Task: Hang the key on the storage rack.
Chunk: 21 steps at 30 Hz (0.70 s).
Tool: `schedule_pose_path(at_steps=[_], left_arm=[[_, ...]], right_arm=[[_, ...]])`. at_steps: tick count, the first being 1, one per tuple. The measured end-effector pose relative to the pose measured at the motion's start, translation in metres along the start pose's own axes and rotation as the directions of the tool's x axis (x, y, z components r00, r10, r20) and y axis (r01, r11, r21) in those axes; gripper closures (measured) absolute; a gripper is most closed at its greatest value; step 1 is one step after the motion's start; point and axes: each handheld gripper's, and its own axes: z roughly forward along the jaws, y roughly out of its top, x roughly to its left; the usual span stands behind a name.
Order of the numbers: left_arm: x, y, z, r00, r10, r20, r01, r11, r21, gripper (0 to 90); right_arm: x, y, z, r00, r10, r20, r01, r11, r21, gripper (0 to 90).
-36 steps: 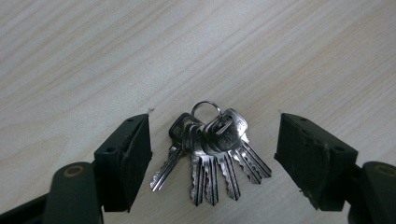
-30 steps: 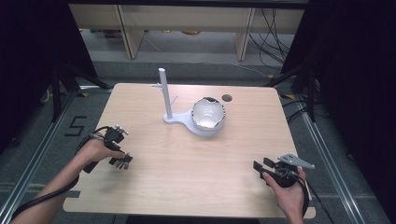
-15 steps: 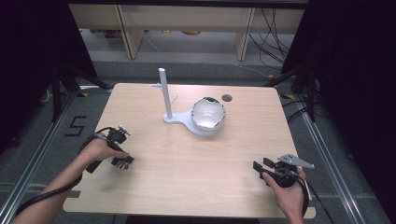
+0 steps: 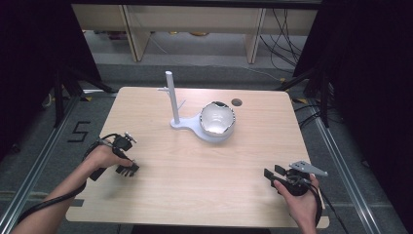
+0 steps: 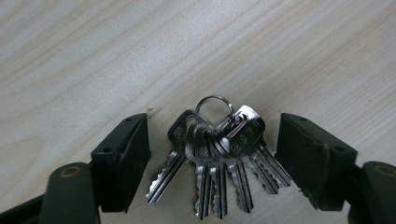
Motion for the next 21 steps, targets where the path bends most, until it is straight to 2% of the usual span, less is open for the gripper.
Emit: schedule_pose_path(at_steps=[1, 2, 3, 4, 5, 6, 8, 9, 10, 11, 12, 13, 15, 16, 17, 19, 21], left_arm=[[0.000, 0.000, 0.000, 1.0000, 0.000, 0.000, 0.000, 1.0000, 0.000, 26.9], [-0.002, -0.002, -0.001, 0.9996, 0.020, -0.018, -0.020, 0.9996, 0.019, 28.0], [-0.002, -0.002, -0.001, 0.9996, 0.020, -0.018, -0.020, 0.9996, 0.019, 29.2], [-0.004, -0.004, -0.002, 0.9995, 0.020, -0.026, -0.020, 0.9998, 0.003, 32.3], [-0.004, -0.004, -0.002, 0.9995, 0.020, -0.026, -0.020, 0.9998, 0.003, 34.4], [-0.009, -0.007, -0.004, 0.9996, -0.015, -0.025, 0.016, 0.9998, 0.009, 38.4], [-0.010, -0.007, -0.005, 0.9996, -0.013, -0.024, 0.014, 0.9997, 0.020, 41.3], [-0.011, -0.008, -0.007, 0.9997, 0.001, -0.025, 0.000, 0.9995, 0.030, 46.5], [-0.014, -0.010, -0.007, 0.9997, 0.006, -0.023, -0.006, 0.9998, 0.018, 56.3], [-0.014, -0.010, -0.007, 0.9997, 0.006, -0.023, -0.006, 0.9998, 0.018, 60.4], [-0.013, -0.009, -0.009, 0.9982, 0.055, -0.024, -0.055, 0.9981, 0.030, 60.4], [-0.015, -0.011, -0.009, 0.9981, 0.058, -0.023, -0.057, 0.9981, 0.022, 68.2], [-0.016, -0.012, -0.010, 0.9978, 0.063, -0.020, -0.062, 0.9978, 0.021, 71.9], [-0.016, -0.013, -0.009, 0.9978, 0.064, -0.016, -0.064, 0.9979, 0.013, 79.4], [-0.016, -0.013, -0.010, 0.9976, 0.068, -0.013, -0.067, 0.9976, 0.016, 79.8], [-0.017, -0.015, -0.009, 0.9977, 0.064, -0.020, -0.065, 0.9979, -0.011, 80.2], [-0.018, -0.015, -0.010, 0.9966, 0.076, -0.031, -0.076, 0.9971, -0.004, 80.4]], right_arm=[[0.001, 0.000, 0.000, 0.9999, 0.011, -0.007, -0.011, 1.000, 0.003, 48.5], [-0.003, 0.000, 0.000, 0.9995, -0.031, 0.004, 0.031, 0.999, -0.008, 48.5], [-0.003, 0.000, 0.000, 0.9995, -0.031, 0.004, 0.031, 0.999, -0.008, 48.5], [0.001, 0.000, -0.001, 0.9999, 0.012, 0.007, -0.012, 1.000, 0.012, 48.5], [0.001, 0.000, -0.001, 0.9999, 0.012, 0.007, -0.012, 1.000, 0.012, 48.5], [0.001, 0.000, -0.001, 1.0000, 0.004, 0.002, -0.004, 1.000, 0.004, 48.5], [0.002, 0.000, -0.001, 0.9999, 0.014, -0.001, -0.014, 1.000, 0.010, 48.6], [0.003, 0.000, 0.000, 0.9998, 0.011, -0.014, -0.011, 1.000, -0.001, 48.6], [0.003, 0.001, 0.000, 0.9999, 0.007, -0.010, -0.007, 1.000, 0.002, 48.6], [0.003, 0.001, 0.000, 0.9999, 0.007, -0.010, -0.007, 1.000, 0.002, 48.6], [0.002, 0.001, 0.000, 0.9998, -0.018, -0.005, 0.018, 1.000, -0.005, 48.6], [0.000, 0.001, 0.000, 0.9992, -0.040, -0.007, 0.040, 0.999, -0.007, 48.6], [0.001, 0.002, 0.000, 0.9994, -0.035, -0.006, 0.035, 0.999, -0.004, 48.7], [0.004, 0.001, 0.000, 0.9999, 0.004, -0.012, -0.004, 1.000, 0.007, 48.7], [0.005, 0.001, 0.000, 0.9999, 0.004, -0.010, -0.004, 1.000, 0.005, 48.7], [0.004, 0.002, 0.000, 0.9999, 0.007, -0.014, -0.007, 1.000, -0.001, 48.8], [0.003, 0.002, 0.000, 0.9999, -0.011, -0.012, 0.011, 1.000, -0.001, 48.8]])
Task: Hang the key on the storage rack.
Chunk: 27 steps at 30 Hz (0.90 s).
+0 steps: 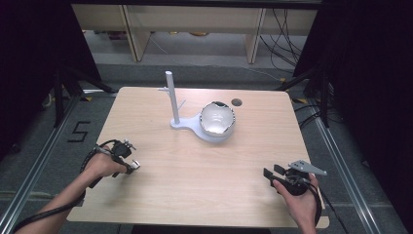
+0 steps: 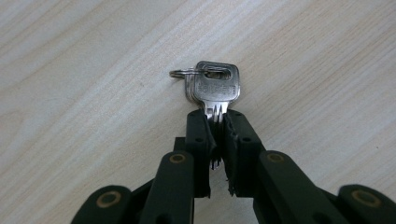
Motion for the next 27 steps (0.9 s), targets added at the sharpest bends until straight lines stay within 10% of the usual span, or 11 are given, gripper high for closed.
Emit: schedule_pose_path(at_steps=[14, 15, 20, 27], left_arm=[[-0.005, 0.000, -0.004, 0.9998, 0.021, -0.007, -0.021, 0.9998, 0.003, 81.1], [-0.004, 0.001, -0.008, 1.0000, 0.005, -0.001, -0.005, 1.0000, -0.001, 81.1], [-0.001, 0.005, -0.023, 0.9996, -0.016, 0.023, 0.017, 0.9991, -0.037, 86.9], [0.000, 0.011, -0.034, 0.9999, -0.011, -0.004, 0.010, 0.9992, -0.039, 87.1]], right_arm=[[-0.001, 0.001, -0.001, 0.9989, -0.043, 0.019, 0.044, 0.999, -0.008, 48.8], [0.002, 0.001, -0.003, 0.9999, 0.014, 0.009, -0.014, 1.000, 0.012, 48.8], [-0.003, 0.001, -0.002, 0.9989, -0.037, 0.028, 0.037, 0.999, 0.001, 48.8], [0.001, 0.001, -0.002, 0.9998, 0.008, 0.019, -0.008, 1.000, 0.015, 48.8]])
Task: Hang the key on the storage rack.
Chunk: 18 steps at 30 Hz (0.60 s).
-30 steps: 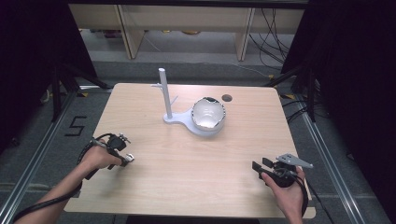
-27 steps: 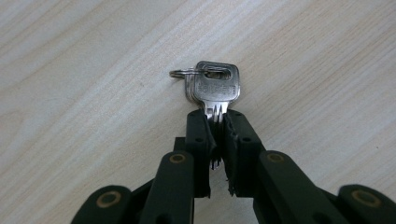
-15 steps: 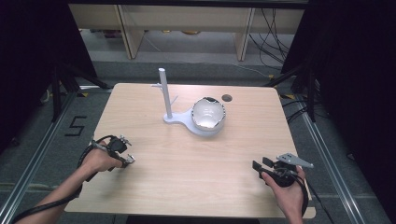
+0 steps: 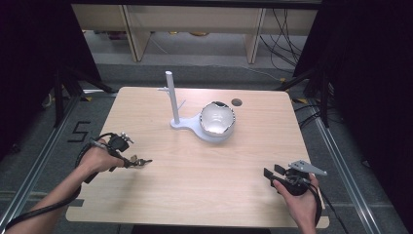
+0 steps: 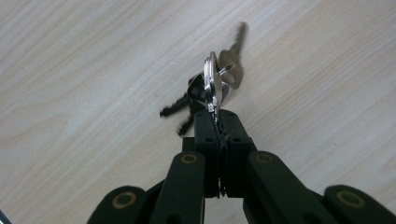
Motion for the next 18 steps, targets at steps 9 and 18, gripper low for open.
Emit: schedule_pose_path(at_steps=[9, 18], left_arm=[[0.001, 0.012, -0.019, 0.9996, 0.022, -0.020, -0.023, 0.9992, -0.034, 87.2], [0.005, 0.044, -0.047, 0.9969, 0.030, -0.073, -0.038, 0.9925, -0.116, 87.1]], right_arm=[[-0.003, 0.000, 0.001, 0.9994, -0.035, -0.002, 0.035, 0.999, -0.027, 48.8], [-0.005, 0.000, 0.001, 0.9988, -0.047, 0.010, 0.047, 0.999, -0.009, 48.8]])
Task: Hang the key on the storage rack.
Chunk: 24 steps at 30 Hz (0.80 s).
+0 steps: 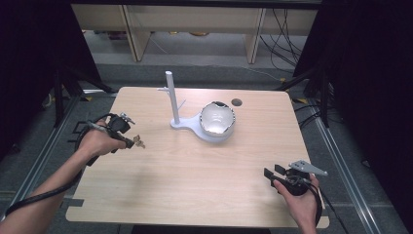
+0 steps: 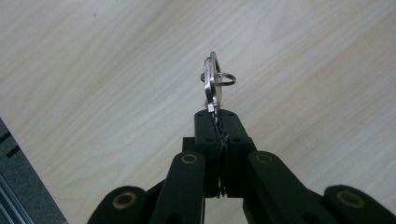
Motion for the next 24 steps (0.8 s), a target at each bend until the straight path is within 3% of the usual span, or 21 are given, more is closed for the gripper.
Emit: schedule_pose_path(at_steps=[1, 2, 3, 4, 6, 11, 12, 13, 14, 15, 16, 19, 20, 21, 22, 23, 24], left_arm=[[0.000, 0.000, 0.000, 1.0000, 0.000, 0.000, 0.000, 1.0000, 0.000, 87.1], [0.001, 0.005, -0.002, 0.9998, 0.005, -0.021, -0.006, 0.9999, -0.011, 87.1], [0.001, 0.005, -0.002, 0.9998, 0.005, -0.021, -0.006, 0.9999, -0.011, 87.1], [0.002, 0.007, -0.002, 0.9993, 0.012, -0.037, -0.013, 0.9997, -0.020, 87.1], [0.003, 0.011, -0.003, 0.9991, 0.009, -0.041, -0.010, 0.9998, -0.018, 87.1], [0.006, 0.017, -0.002, 0.9985, -0.005, -0.055, 0.003, 0.9993, -0.038, 87.2], [0.008, 0.020, -0.002, 0.9978, -0.005, -0.066, 0.002, 0.9991, -0.042, 87.1], [0.008, 0.020, -0.002, 0.9978, -0.005, -0.066, 0.002, 0.9991, -0.042, 87.2], [0.010, 0.023, -0.003, 0.9975, -0.011, -0.070, 0.008, 0.9989, -0.047, 87.2], [0.011, 0.024, -0.003, 0.9974, -0.013, -0.071, 0.009, 0.9987, -0.051, 87.2], [0.012, 0.025, -0.004, 0.9971, -0.014, -0.075, 0.010, 0.9986, -0.051, 87.1], [0.015, 0.029, -0.007, 0.9963, -0.025, -0.082, 0.020, 0.9980, -0.059, 87.2], [0.017, 0.031, -0.008, 0.9955, -0.027, -0.091, 0.021, 0.9975, -0.067, 87.2], [0.020, 0.034, -0.009, 0.9950, -0.032, -0.095, 0.026, 0.9976, -0.064, 87.2], [0.021, 0.037, -0.010, 0.9944, -0.036, -0.099, 0.029, 0.9971, -0.070, 87.1], [0.021, 0.037, -0.010, 0.9944, -0.036, -0.099, 0.029, 0.9971, -0.070, 87.1], [0.022, 0.041, -0.012, 0.9936, -0.039, -0.106, 0.031, 0.9969, -0.072, 87.2]], right_arm=[[0.000, 0.000, 0.001, 1.0000, -0.003, 0.005, 0.003, 1.000, 0.008, 48.8], [0.002, -0.001, 0.001, 0.9993, 0.037, 0.002, -0.037, 0.999, 0.018, 48.8], [0.002, -0.001, 0.001, 0.9993, 0.037, 0.002, -0.037, 0.999, 0.018, 48.8], [0.003, -0.001, 0.001, 0.9982, 0.056, -0.023, -0.055, 0.998, 0.012, 48.8], [0.000, -0.001, 0.002, 0.9997, 0.008, -0.023, -0.008, 1.000, 0.001, 48.8], [0.001, -0.001, 0.003, 0.9996, 0.011, -0.025, -0.011, 1.000, -0.009, 48.8], [0.004, -0.001, 0.002, 0.9989, 0.047, -0.008, -0.047, 0.999, 0.005, 48.8], [0.004, -0.001, 0.002, 0.9989, 0.047, -0.008, -0.047, 0.999, 0.005, 48.8], [0.000, 0.000, 0.001, 1.0000, 0.000, -0.001, 0.000, 1.000, 0.006, 48.8], [0.000, 0.000, 0.001, 0.9999, 0.000, -0.010, 0.000, 1.000, 0.000, 48.8], [0.001, -0.001, 0.002, 0.9991, 0.026, -0.034, -0.026, 1.000, -0.006, 48.8], [0.001, -0.001, 0.003, 0.9997, 0.019, -0.014, -0.019, 1.000, 0.003, 48.8], [0.003, -0.001, 0.002, 0.9985, 0.053, -0.010, -0.053, 0.998, 0.020, 48.8], [-0.001, -0.001, 0.003, 0.9997, 0.015, -0.017, -0.015, 1.000, 0.005, 48.8], [0.002, -0.001, 0.002, 0.9992, 0.040, -0.008, -0.040, 0.999, 0.016, 48.8], [0.000, -0.001, 0.002, 0.9999, 0.010, -0.004, -0.010, 1.000, 0.010, 48.8], [0.001, -0.001, 0.002, 0.9996, 0.023, -0.016, -0.023, 1.000, 0.008, 48.8]])
